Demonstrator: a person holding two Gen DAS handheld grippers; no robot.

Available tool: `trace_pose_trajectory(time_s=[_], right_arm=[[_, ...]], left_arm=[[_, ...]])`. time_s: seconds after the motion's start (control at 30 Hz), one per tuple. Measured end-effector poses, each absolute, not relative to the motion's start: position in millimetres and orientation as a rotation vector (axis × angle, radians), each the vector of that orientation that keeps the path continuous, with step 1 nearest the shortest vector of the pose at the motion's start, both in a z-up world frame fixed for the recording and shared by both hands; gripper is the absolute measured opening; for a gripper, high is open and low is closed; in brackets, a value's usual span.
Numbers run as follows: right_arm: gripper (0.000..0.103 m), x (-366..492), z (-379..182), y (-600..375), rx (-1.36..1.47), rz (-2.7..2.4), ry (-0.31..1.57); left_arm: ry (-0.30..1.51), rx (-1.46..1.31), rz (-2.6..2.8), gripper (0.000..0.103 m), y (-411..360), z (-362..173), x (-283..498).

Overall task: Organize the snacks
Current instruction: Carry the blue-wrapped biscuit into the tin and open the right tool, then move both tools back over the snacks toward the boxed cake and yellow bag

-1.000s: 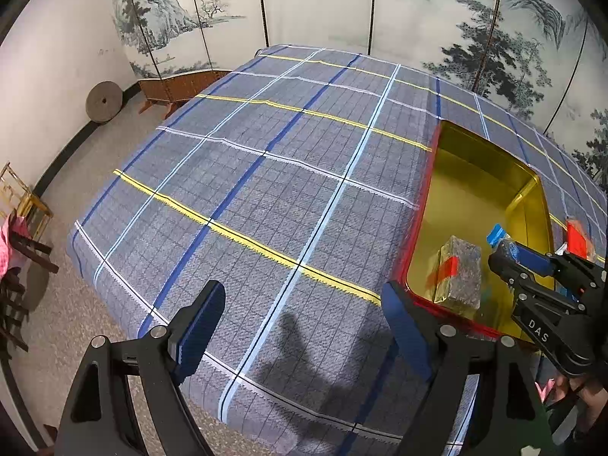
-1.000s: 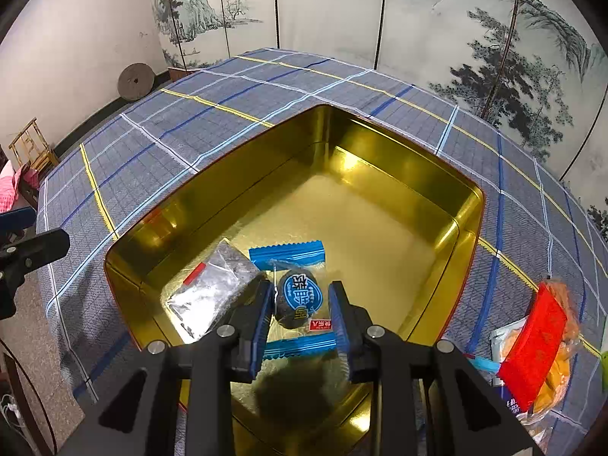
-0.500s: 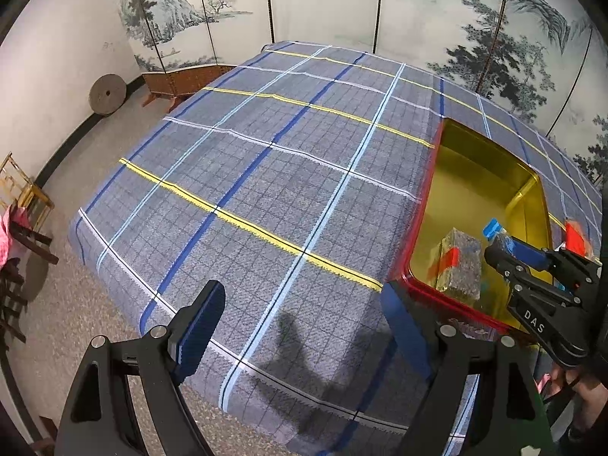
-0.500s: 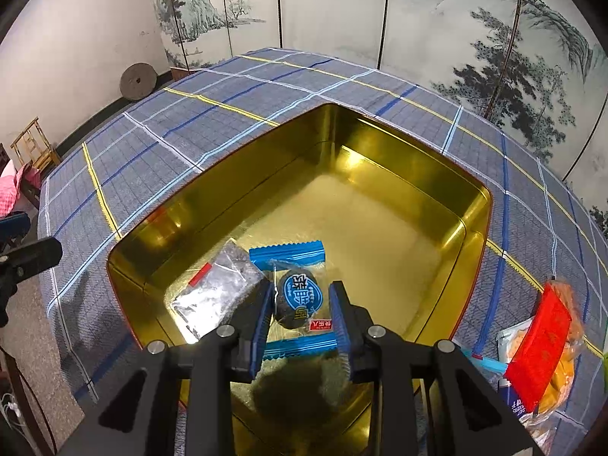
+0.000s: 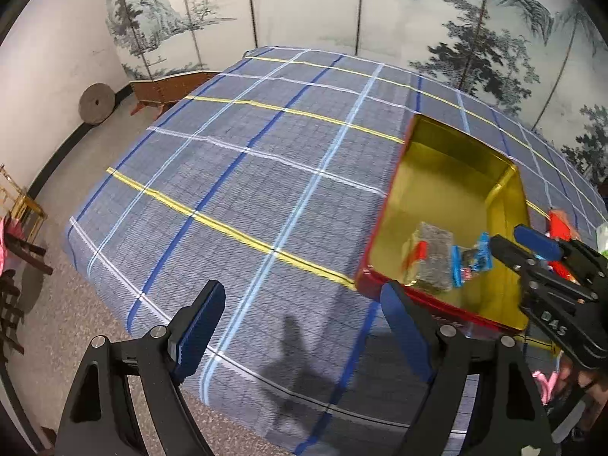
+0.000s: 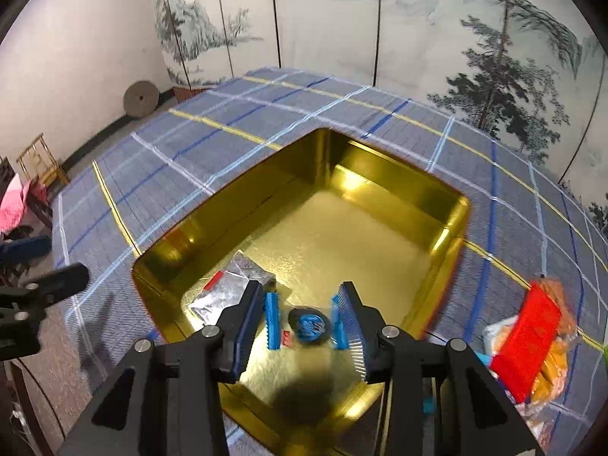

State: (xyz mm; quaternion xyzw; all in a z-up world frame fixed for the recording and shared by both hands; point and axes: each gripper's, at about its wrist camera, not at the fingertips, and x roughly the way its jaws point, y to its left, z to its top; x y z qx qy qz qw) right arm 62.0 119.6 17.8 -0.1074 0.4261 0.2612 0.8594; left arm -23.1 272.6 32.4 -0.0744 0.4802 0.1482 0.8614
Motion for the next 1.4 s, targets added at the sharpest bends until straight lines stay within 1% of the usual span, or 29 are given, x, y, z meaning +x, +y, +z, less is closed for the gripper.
trace_pose_trajectory(time_s=[0.2,0.4,0.57,0.77,1.0,1.4], right_arm=[[0.042,53,33,68,-0.187,0.488,0.869],[0.042,48,36,-15,-0.157,0.345,0.879],[0.042,44,28,-85,-0.126,0.228,0.919],[0.042,37,8,-139,-0.113,0.143,0.984],[0.042,33,-6,-153,-0.105,0.161,1.008],[0.042,24,-14,-150,-0.144,0.248,1.013]], left_arm=[[0.997,-0.12,0.248,0.081,243,37,-18],[0.989,-0.068,0.166,0.082,205,41,-14],[0.976,-0.007,0.088,0.082,171,43,-11],[0.97,0.071,0.017,0.082,136,40,-7],[0.931,0.165,-0.07,0.087,96,37,-8],[0.938,0.295,-0.25,0.087,36,15,-10]])
